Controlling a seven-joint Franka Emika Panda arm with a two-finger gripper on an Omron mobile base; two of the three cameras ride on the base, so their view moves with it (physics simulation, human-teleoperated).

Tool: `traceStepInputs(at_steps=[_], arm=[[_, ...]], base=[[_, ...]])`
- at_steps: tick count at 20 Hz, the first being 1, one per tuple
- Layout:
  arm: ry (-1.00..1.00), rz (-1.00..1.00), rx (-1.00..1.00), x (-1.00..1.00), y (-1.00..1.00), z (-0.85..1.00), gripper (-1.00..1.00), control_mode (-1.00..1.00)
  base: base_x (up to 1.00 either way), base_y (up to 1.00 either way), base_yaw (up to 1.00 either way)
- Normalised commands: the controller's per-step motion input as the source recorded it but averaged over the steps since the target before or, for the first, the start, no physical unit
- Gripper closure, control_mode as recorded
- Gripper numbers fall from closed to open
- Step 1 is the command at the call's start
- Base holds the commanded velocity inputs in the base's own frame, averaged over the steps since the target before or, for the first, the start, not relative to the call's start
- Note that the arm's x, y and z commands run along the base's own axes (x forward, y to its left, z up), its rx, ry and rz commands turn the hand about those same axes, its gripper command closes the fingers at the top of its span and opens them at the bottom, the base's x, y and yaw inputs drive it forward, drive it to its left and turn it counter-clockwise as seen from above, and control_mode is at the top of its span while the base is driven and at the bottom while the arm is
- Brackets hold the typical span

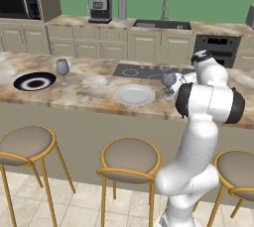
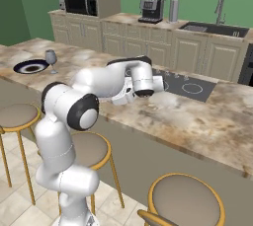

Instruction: Retrieve the wine glasses from the counter and place one next to each plate.

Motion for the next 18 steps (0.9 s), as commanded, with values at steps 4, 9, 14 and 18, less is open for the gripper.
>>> traceStepInputs(at_steps=[4, 9, 14, 18], arm=[[0.00, 0.00, 0.00, 0.42, 0.00, -0.07, 1.00, -1.00], [0.00, 0.00, 0.00, 0.43, 0.00, -0.21, 1.00, -1.00], [0.00, 0.00, 0.00, 0.30, 0.00, -0.26, 1.00, -1.00], [0.00, 0.00, 0.00, 0.21, 0.00, -0.24, 1.00, -1.00]], base=[[0.00, 0.00, 0.00], [0.00, 0.00, 0.00], [0.00, 0.00, 0.00], [0.00, 0.00, 0.00]])
